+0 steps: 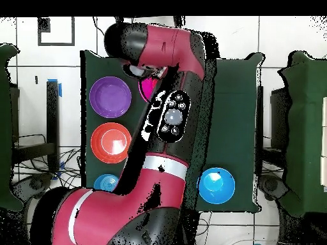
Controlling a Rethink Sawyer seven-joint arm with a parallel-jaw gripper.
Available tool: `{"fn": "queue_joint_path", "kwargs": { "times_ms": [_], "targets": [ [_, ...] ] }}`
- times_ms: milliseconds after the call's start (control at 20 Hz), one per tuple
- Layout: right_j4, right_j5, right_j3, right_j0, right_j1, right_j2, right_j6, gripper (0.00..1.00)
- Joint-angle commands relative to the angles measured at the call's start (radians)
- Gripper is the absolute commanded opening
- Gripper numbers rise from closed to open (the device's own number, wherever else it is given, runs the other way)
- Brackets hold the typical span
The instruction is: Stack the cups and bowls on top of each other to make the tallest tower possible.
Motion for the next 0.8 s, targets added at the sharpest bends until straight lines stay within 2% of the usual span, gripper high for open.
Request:
{"fn": "queue_joint_path", "kwargs": {
  "times_ms": [50,800],
  "targets": [
    [0.005,0.073,0.052,0.014,-0.011,0.039,0.21,1.0],
    [0.014,0.103,0.001,0.001,0.006,0.023,0.196,1.0]
  ]
}}
